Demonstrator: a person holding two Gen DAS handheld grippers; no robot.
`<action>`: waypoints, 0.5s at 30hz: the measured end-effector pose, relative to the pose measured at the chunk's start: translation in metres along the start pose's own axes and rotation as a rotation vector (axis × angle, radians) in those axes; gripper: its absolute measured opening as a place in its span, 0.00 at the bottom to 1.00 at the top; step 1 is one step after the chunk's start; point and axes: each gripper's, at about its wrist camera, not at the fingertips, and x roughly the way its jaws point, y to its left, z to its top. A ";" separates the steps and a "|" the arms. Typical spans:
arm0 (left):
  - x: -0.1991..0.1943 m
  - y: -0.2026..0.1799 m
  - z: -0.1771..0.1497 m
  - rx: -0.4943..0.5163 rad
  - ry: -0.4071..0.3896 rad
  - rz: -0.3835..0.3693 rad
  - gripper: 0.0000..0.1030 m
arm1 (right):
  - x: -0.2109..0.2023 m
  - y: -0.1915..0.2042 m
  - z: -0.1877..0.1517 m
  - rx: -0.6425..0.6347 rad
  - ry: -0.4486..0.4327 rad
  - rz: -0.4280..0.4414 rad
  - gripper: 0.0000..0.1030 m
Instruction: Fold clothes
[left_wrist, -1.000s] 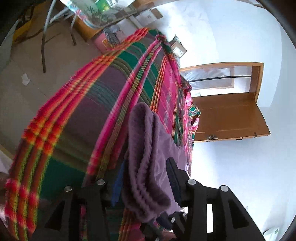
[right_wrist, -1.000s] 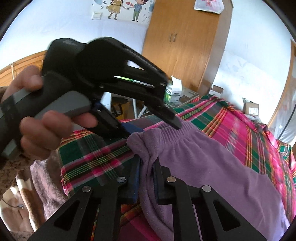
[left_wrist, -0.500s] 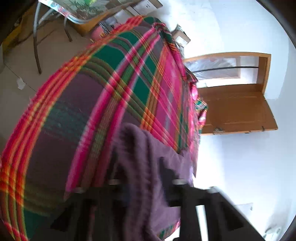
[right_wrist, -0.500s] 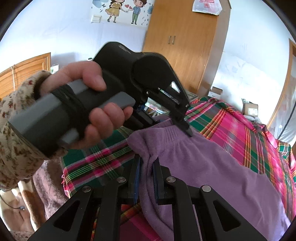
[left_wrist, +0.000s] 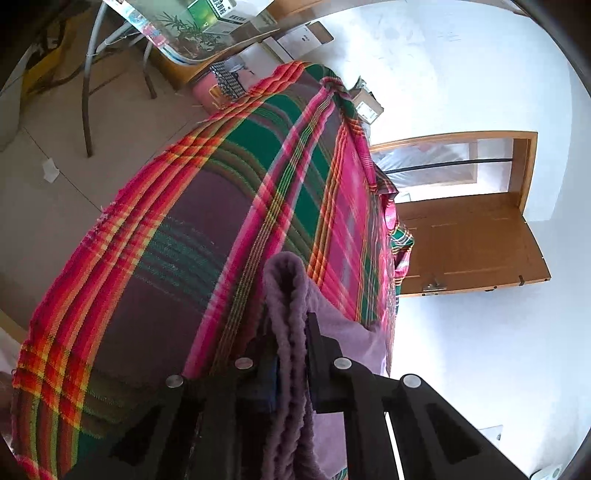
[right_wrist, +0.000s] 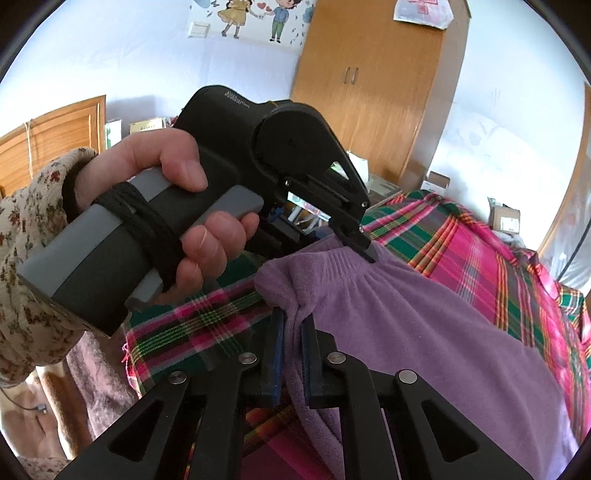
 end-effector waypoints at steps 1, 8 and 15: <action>-0.001 0.000 0.001 -0.001 -0.002 0.004 0.12 | 0.001 0.000 0.000 0.003 0.004 0.003 0.08; -0.003 -0.012 -0.002 0.025 -0.006 0.041 0.12 | -0.003 -0.006 0.001 0.033 -0.016 0.014 0.08; -0.005 -0.038 -0.009 0.069 -0.039 0.054 0.12 | -0.024 -0.010 0.003 0.064 -0.068 0.007 0.08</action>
